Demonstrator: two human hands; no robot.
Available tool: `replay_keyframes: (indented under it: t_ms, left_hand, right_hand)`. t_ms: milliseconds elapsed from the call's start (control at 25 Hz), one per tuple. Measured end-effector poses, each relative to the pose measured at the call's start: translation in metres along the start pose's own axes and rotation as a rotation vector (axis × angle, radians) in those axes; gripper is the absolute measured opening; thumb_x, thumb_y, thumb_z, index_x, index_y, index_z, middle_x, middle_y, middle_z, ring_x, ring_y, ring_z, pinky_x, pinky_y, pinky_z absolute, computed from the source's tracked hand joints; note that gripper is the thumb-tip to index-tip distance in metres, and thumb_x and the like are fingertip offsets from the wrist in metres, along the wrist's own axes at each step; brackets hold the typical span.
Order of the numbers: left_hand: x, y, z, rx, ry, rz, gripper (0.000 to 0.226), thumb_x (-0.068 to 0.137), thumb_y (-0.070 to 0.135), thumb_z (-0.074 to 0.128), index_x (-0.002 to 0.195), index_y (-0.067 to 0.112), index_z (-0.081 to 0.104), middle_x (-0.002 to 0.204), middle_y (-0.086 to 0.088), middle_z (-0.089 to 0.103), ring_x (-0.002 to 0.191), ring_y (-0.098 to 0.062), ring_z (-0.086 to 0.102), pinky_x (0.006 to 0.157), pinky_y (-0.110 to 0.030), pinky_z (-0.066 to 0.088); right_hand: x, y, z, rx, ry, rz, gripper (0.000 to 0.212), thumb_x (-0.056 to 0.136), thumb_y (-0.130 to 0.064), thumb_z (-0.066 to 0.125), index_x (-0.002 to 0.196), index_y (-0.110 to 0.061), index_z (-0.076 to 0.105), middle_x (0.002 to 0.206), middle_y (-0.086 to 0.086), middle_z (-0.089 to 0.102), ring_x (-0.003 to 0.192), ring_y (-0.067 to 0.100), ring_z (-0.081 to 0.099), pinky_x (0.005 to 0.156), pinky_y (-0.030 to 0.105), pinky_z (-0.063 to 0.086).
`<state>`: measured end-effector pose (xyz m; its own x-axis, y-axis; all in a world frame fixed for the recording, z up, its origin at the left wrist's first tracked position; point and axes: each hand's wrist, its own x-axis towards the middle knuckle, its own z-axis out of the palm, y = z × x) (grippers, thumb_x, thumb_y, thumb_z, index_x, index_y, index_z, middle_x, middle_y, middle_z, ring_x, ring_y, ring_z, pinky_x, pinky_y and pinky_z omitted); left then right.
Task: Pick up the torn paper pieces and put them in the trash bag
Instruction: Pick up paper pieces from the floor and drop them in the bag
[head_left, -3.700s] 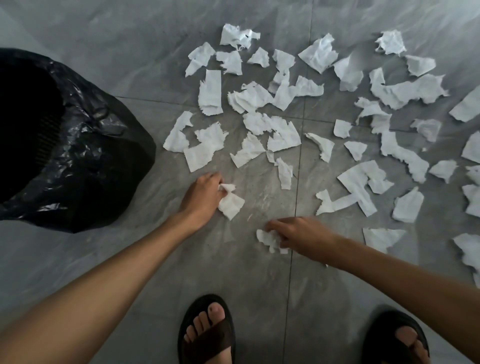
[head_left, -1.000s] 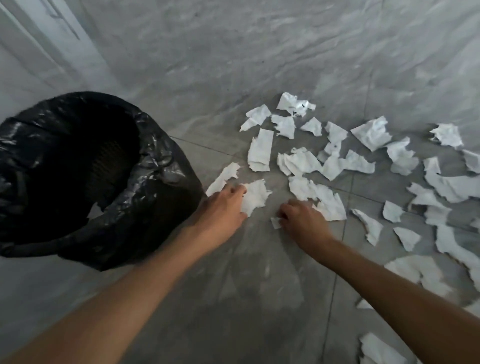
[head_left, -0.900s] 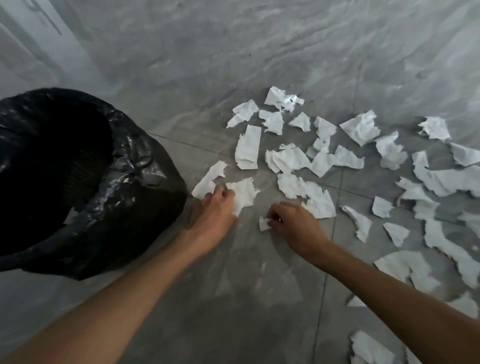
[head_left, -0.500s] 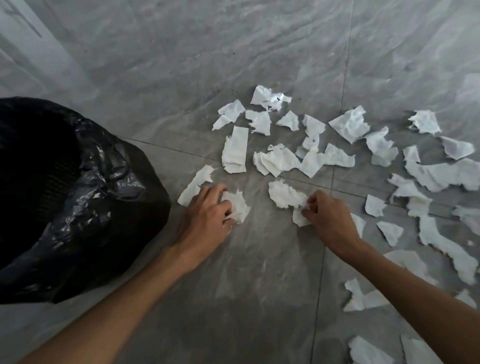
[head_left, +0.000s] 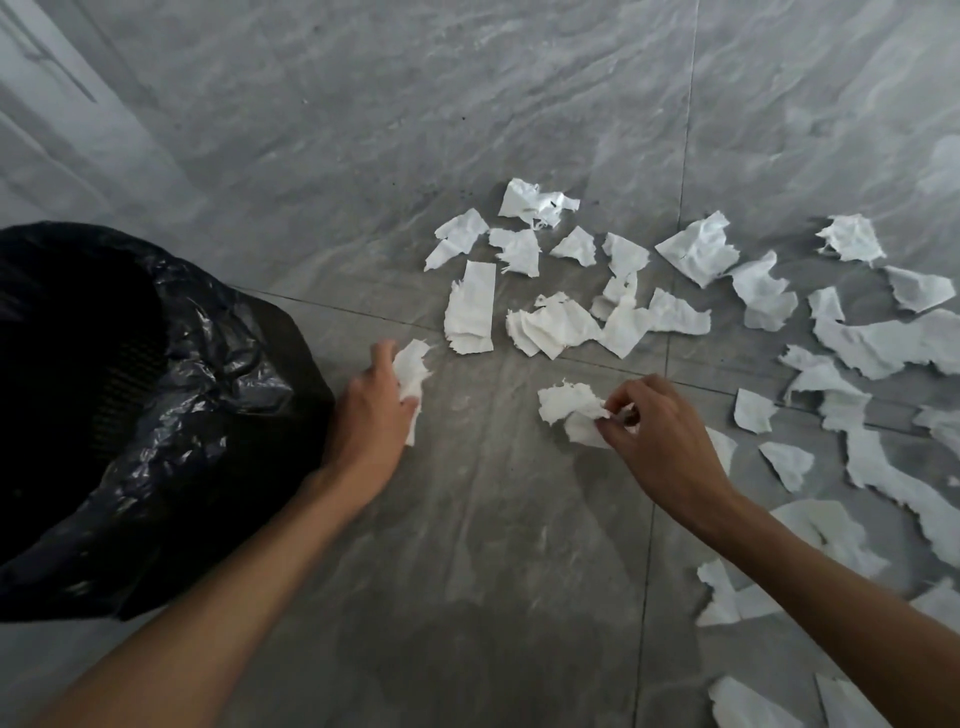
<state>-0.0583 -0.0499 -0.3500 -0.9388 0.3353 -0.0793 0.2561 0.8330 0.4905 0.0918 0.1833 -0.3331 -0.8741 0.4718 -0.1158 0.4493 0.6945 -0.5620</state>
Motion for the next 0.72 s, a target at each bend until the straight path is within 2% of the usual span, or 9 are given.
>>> replay_keyframes:
  t_ms: [80, 160, 240, 320, 400, 480, 520, 560, 720]
  left_hand:
    - [0.012, -0.010, 0.000, 0.096, -0.086, -0.170, 0.047, 0.083, 0.013, 0.068, 0.122, 0.007, 0.043, 0.113, -0.023, 0.063, 0.100, -0.041, 0.061, 0.077, -0.043, 0.049]
    - [0.012, -0.013, 0.004, 0.119, -0.135, -0.217, 0.039, 0.084, 0.017, 0.066, 0.118, 0.006, 0.051, 0.114, -0.022, 0.063, 0.103, -0.040, 0.060, 0.080, -0.044, 0.049]
    - [0.006, -0.010, 0.005, 0.120, -0.141, -0.162, 0.029, 0.086, 0.021, 0.065, 0.109, 0.004, 0.059, 0.112, -0.020, 0.064, 0.102, -0.038, 0.060, 0.081, -0.043, 0.049]
    - [-0.004, 0.001, -0.002, 0.145, -0.174, -0.079, 0.023, 0.085, 0.021, 0.065, 0.096, 0.002, 0.062, 0.107, -0.019, 0.062, 0.098, -0.036, 0.058, 0.077, -0.040, 0.044]
    - [-0.012, 0.020, -0.021, 0.102, -0.174, 0.043, 0.019, 0.083, 0.019, 0.067, 0.092, 0.003, 0.063, 0.104, -0.015, 0.060, 0.096, -0.032, 0.057, 0.078, -0.035, 0.041]
    - [-0.023, 0.047, -0.057, 0.000, -0.057, 0.193, 0.012, 0.080, 0.016, 0.070, 0.089, 0.009, 0.064, 0.089, -0.005, 0.063, 0.082, -0.018, 0.060, 0.069, -0.022, 0.038]
    - [-0.030, 0.061, -0.082, -0.051, 0.029, 0.258, 0.011, 0.078, 0.016, 0.071, 0.084, 0.013, 0.062, 0.074, 0.003, 0.060, 0.068, -0.005, 0.056, 0.060, -0.017, 0.035]
    - [-0.037, 0.073, -0.110, -0.085, 0.113, 0.318, 0.012, 0.076, 0.018, 0.071, 0.082, 0.017, 0.060, 0.062, 0.009, 0.053, 0.059, -0.001, 0.051, 0.056, -0.015, 0.034]
    - [-0.063, 0.087, -0.213, -0.077, 0.337, 0.429, 0.013, 0.077, 0.025, 0.069, 0.088, 0.025, 0.061, 0.058, 0.015, 0.050, 0.060, 0.006, 0.049, 0.056, -0.005, 0.034]
  right_hand:
    - [-0.002, -0.009, 0.000, 0.115, -0.009, 0.068, 0.008, 0.081, -0.027, 0.067, 0.078, -0.024, 0.060, 0.078, -0.009, 0.062, 0.068, 0.006, 0.057, 0.057, 0.013, 0.041]
    - [-0.006, -0.016, -0.002, 0.221, -0.033, 0.141, 0.009, 0.081, -0.030, 0.067, 0.077, -0.026, 0.061, 0.070, -0.010, 0.064, 0.063, 0.001, 0.058, 0.048, 0.010, 0.038]
    - [-0.010, -0.021, -0.006, 0.339, -0.066, 0.190, 0.009, 0.081, -0.031, 0.067, 0.076, -0.026, 0.062, 0.068, -0.008, 0.066, 0.059, 0.000, 0.057, 0.052, 0.013, 0.039]
    - [-0.013, -0.026, -0.011, 0.490, -0.109, 0.217, 0.006, 0.082, -0.027, 0.067, 0.079, -0.024, 0.063, 0.068, -0.006, 0.067, 0.059, 0.004, 0.059, 0.059, 0.024, 0.046]
    - [-0.015, -0.032, -0.016, 0.612, -0.156, 0.235, 0.003, 0.083, -0.021, 0.066, 0.086, -0.021, 0.064, 0.067, -0.006, 0.067, 0.056, 0.003, 0.059, 0.057, 0.023, 0.047]
    - [-0.017, -0.042, -0.019, 0.653, -0.200, 0.234, 0.006, 0.084, -0.016, 0.065, 0.089, -0.018, 0.066, 0.069, -0.004, 0.068, 0.053, 0.000, 0.059, 0.053, 0.017, 0.047]
    - [-0.017, -0.050, -0.021, 0.656, -0.221, 0.222, 0.006, 0.085, -0.015, 0.065, 0.089, -0.018, 0.066, 0.070, -0.002, 0.068, 0.054, 0.001, 0.059, 0.053, 0.017, 0.047]
    - [-0.017, -0.059, -0.022, 0.657, -0.240, 0.204, 0.006, 0.085, -0.015, 0.064, 0.088, -0.019, 0.067, 0.070, -0.001, 0.069, 0.055, 0.002, 0.059, 0.056, 0.019, 0.047]
    - [-0.013, -0.114, -0.032, 0.680, -0.281, 0.072, 0.007, 0.085, -0.015, 0.063, 0.083, -0.020, 0.069, 0.057, -0.008, 0.062, 0.054, 0.005, 0.054, 0.058, 0.027, 0.045]
